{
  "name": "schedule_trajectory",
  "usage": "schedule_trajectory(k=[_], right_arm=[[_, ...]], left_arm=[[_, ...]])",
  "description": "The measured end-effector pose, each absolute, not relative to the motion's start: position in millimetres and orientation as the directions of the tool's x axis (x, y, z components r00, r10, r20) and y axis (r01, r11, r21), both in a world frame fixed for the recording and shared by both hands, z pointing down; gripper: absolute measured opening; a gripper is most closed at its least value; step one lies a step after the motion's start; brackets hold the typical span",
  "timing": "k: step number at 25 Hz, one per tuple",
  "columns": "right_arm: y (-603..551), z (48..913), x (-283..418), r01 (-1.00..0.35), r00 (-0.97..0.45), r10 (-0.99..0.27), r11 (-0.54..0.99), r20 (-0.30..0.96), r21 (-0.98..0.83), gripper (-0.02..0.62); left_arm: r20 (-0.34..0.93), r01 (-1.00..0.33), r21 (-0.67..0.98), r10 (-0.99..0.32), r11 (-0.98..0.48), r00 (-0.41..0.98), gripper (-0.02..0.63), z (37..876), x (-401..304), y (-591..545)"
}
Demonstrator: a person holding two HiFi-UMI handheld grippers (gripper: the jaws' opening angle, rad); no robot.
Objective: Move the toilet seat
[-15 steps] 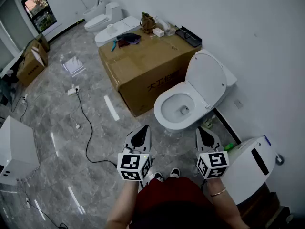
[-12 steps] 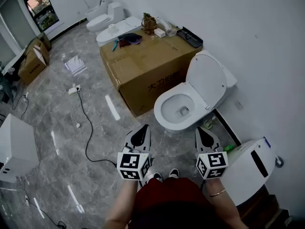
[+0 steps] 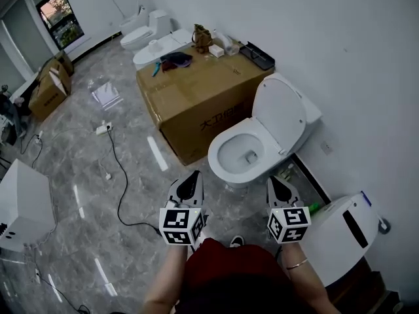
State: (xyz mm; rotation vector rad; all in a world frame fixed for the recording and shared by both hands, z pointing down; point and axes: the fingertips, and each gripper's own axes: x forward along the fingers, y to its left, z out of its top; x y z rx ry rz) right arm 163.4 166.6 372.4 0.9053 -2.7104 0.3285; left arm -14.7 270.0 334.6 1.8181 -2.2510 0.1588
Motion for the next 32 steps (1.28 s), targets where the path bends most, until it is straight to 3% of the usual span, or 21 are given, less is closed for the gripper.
schedule_trajectory(k=[15,32], right_arm=[[128.0,394.0,164.7,-0.632,-0.758,-0.548,0.751,0.354,-0.192,0.017],[12.0,433.9,76.0,-0.725,-0.655,-0.591,0.667,0.47,-0.172,0.017]], left_arm=[[0.303,-0.97,0.019,-0.926,0.241,-0.224,0.028,348.0,-21.1,231.3],[0.381,-0.988,0.054,-0.918,0.141,-0.11,0.028,394.2,-130.5,93.9]])
